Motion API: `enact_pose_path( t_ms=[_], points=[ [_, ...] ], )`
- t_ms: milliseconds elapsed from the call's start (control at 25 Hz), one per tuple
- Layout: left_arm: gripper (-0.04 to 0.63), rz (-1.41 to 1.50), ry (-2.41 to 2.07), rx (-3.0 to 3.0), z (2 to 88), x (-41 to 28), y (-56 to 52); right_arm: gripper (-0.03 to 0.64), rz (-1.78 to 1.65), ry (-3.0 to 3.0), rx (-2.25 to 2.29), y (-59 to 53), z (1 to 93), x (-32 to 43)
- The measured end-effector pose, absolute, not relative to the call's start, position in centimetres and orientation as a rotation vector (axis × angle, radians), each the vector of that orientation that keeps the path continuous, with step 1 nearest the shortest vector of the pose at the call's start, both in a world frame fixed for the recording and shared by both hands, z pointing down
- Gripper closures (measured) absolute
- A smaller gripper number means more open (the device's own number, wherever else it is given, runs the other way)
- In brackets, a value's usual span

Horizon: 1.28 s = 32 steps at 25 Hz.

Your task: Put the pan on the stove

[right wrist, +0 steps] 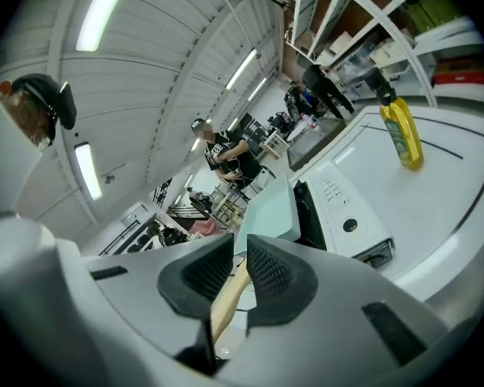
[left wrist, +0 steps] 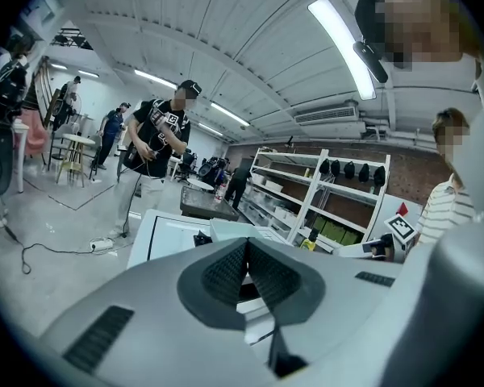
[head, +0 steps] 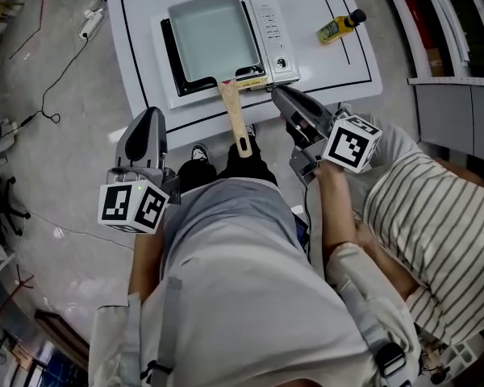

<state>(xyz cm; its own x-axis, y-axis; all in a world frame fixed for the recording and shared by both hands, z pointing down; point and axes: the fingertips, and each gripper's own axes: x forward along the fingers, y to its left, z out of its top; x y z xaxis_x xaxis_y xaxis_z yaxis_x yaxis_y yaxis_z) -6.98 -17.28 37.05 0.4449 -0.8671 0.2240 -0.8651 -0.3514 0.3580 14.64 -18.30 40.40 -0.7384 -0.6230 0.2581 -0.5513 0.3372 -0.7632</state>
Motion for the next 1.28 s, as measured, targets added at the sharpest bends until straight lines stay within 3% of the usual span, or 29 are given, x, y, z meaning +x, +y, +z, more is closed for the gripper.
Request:
enact_pose_path(
  t_ms=[560, 1280],
  points=[
    [0.588, 0.013, -1.424, 2.301, 36.6, -7.8, -17.5, 0.584, -0.988, 2.719, -1.374, -17.5, 37.2, 13.3],
    [0.588, 0.075, -1.378, 2.317, 36.9, -8.6, -16.4, 0.607, -0.748, 2.868, -1.520, -15.5, 35.7, 10.8]
  ],
)
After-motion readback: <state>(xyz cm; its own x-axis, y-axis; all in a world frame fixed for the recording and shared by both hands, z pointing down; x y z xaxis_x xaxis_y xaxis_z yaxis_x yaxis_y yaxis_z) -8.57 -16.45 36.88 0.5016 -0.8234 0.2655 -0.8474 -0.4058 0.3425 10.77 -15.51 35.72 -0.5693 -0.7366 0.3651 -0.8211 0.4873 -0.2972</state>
